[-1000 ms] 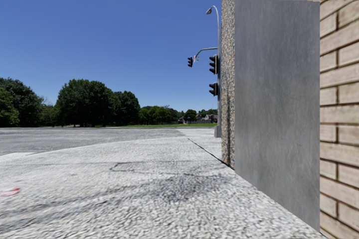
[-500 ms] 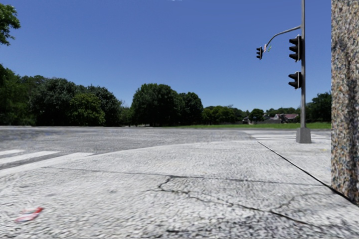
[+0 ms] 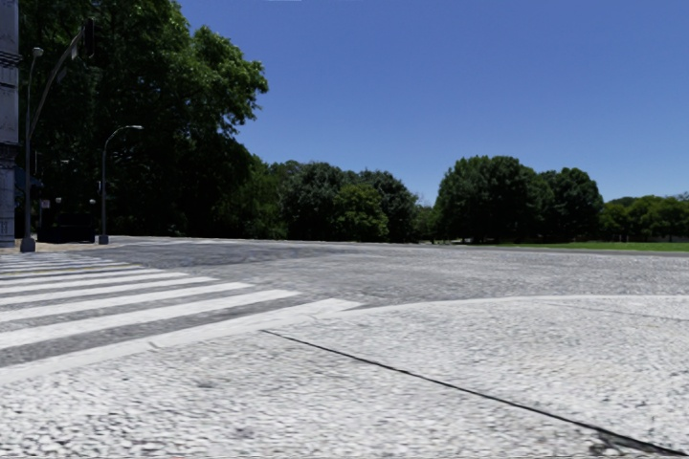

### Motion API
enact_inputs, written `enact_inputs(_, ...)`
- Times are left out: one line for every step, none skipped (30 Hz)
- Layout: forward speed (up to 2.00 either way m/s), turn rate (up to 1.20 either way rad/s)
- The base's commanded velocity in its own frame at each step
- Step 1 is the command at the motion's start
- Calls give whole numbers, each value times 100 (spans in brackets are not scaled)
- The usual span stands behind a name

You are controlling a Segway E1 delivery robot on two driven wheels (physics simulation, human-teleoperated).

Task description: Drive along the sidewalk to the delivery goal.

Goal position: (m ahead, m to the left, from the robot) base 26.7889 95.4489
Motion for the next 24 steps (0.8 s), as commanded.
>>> enact_inputs(200,0)
enact_inputs(200,0)
enact_inputs(200,0)
enact_inputs(200,0)
enact_inputs(200,0)
enact_inputs(200,0)
enact_inputs(200,0)
enact_inputs(200,0)
enact_inputs(200,0)
enact_inputs(200,0)
enact_inputs(200,0)
enact_inputs(200,0)
enact_inputs(200,0)
enact_inputs(200,0)
enact_inputs(200,3)
enact_inputs(200,6)
enact_inputs(200,13)
enact_inputs(200,31)
enact_inputs(200,74)
enact_inputs(200,74)
enact_inputs(200,93)
enact_inputs(200,105)
enact_inputs(200,120)
enact_inputs(200,120)
